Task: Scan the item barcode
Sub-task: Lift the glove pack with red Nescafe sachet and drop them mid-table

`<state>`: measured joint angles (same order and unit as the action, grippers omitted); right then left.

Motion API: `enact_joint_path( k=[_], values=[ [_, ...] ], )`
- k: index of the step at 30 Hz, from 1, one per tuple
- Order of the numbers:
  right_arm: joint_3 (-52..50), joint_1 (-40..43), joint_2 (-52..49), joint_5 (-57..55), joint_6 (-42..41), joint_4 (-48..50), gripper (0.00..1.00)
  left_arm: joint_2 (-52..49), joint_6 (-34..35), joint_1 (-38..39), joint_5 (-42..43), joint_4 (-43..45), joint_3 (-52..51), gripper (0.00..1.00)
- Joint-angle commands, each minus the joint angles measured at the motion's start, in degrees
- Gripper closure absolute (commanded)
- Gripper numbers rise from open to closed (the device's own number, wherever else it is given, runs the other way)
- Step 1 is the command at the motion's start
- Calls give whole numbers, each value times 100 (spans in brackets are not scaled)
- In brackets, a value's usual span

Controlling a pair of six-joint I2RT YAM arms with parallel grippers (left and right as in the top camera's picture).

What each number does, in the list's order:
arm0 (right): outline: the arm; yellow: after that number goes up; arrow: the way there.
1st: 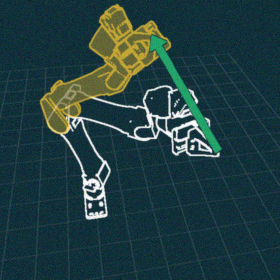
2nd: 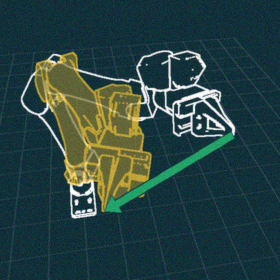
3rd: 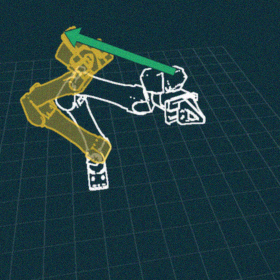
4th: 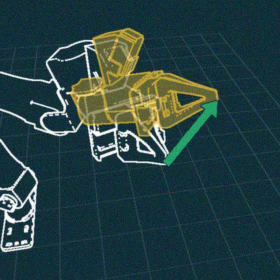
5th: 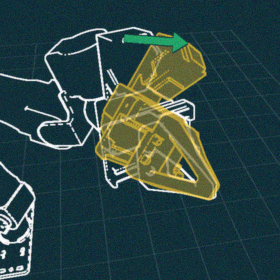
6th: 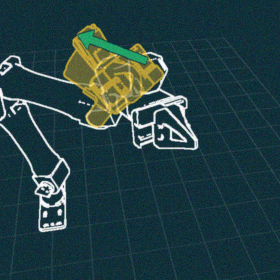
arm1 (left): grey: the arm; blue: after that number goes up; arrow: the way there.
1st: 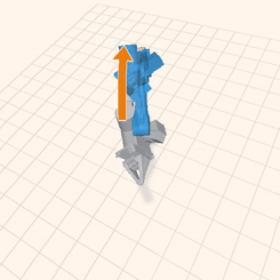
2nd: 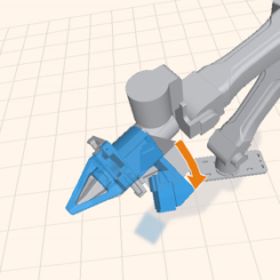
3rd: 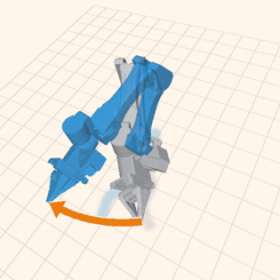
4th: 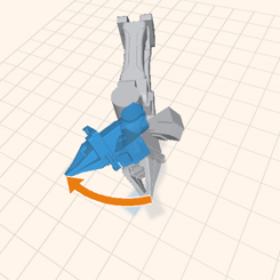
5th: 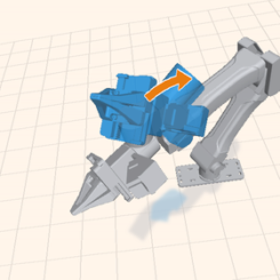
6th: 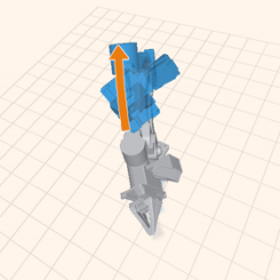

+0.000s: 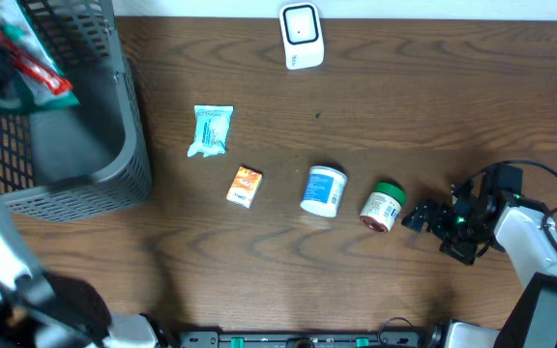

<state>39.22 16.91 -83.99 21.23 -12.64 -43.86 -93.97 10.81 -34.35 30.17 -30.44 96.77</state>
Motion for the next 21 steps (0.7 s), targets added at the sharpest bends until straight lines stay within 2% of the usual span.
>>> enact_joint_path(
  k=[1, 4, 8, 10, 12, 16, 21],
  values=[
    [-7, -46, -2, 72, -66, -9, 1, 577, 162, 42, -44, 103, 109, 93],
    [-7, -46, -2, 74, -66, -9, 1, 1021, 310, 57, 210, 98, 109, 93],
    [-7, -46, -2, 92, -66, -9, 1, 1421, 621, 175, 1510, -7, 107, 93],
    [-7, -46, -2, 92, -66, -9, 1, 1497, 671, 391, 2149, -332, 107, 93],
    [-7, -46, -2, 90, -66, -7, 1, 1497, 662, 702, 2319, -879, 105, 93],
    [-7, -46, -2, 90, -66, -7, 1, 1370, 15, 1773, 1980, -2035, -94, 93],
    [-7, -46, -2, 90, -63, -7, 1, 1060, -66, 3427, 223, -2415, -608, 93]
  ],
)
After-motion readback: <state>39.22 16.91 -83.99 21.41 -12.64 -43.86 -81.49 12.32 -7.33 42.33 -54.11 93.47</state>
